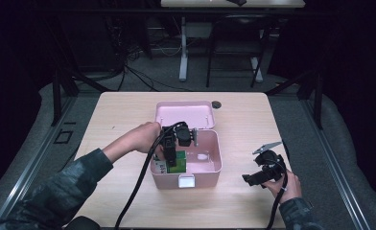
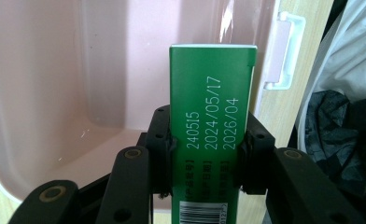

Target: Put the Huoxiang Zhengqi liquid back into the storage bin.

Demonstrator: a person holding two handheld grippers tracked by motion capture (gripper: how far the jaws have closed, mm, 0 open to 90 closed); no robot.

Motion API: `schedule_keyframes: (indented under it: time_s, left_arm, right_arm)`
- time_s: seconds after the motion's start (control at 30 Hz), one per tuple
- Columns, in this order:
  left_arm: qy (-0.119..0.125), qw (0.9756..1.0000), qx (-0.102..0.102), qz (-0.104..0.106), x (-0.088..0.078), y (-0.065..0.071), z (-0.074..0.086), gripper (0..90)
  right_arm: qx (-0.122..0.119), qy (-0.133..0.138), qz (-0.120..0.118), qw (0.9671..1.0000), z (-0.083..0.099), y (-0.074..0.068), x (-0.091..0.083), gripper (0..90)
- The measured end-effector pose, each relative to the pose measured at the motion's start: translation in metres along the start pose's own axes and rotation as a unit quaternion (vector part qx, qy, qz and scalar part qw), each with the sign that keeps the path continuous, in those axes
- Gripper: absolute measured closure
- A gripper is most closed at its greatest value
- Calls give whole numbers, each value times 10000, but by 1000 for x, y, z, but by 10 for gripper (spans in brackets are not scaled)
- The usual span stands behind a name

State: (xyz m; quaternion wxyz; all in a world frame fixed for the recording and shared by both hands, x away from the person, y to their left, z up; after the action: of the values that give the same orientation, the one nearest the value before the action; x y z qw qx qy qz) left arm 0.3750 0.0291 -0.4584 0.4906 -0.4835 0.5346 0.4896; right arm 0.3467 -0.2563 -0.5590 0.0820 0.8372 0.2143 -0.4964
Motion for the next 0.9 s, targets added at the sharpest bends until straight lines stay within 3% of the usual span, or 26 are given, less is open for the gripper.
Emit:
schedule_keyframes:
  time_s: [0.9]
  left_arm:
    - [-242, 9996, 126, -65, 14, 3, 2, 628]
  right_arm:
    - [-14, -20, -2, 10000, 0, 0, 1, 5]
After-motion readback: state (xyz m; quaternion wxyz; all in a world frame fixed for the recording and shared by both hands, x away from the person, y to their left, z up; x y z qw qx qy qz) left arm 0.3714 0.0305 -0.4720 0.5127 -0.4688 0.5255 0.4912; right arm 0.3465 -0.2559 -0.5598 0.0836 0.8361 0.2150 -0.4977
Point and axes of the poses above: each handheld gripper's, and its own axes: x roughly forward along the jaws, z roughly out of its underside, y roughly to its right, the point moved 5 cm from there along x, roughly forward along the jaws, and after that the axes turned 9 degrees about x, right-handed, at the moved point
